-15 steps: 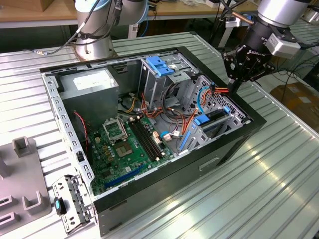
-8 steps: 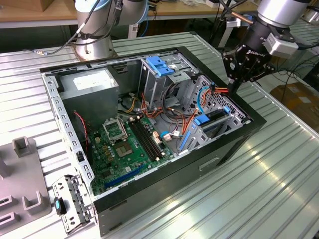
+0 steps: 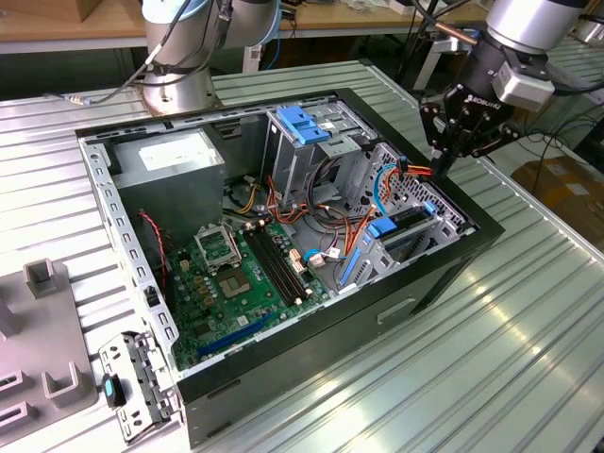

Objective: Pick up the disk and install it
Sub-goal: 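Insert the first disk wire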

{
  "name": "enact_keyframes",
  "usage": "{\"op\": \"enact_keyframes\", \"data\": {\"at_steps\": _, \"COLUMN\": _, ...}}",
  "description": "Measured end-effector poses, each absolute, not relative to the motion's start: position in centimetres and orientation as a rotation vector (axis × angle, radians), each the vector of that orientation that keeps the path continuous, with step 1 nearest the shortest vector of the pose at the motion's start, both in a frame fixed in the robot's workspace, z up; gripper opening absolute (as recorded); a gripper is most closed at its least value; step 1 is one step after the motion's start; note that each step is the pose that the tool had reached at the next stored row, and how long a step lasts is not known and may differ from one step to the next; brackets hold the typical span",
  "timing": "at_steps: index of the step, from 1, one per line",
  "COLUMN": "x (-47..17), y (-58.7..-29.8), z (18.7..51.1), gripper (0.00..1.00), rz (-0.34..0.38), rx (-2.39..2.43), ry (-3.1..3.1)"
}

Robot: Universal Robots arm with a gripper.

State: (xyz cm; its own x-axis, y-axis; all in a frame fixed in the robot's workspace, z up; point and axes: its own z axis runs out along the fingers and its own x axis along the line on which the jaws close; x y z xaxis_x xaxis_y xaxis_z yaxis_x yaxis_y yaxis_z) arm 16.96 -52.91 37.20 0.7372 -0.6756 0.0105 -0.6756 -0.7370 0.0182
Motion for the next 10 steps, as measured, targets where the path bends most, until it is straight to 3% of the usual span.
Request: {"op": "enact_keyframes", "data": {"at_steps": 10, "x": 16.94, "y": -52.91, "z": 36.99, "gripper": 0.17, "rz": 0.003, "rx": 2.832, "ry": -1.310}}
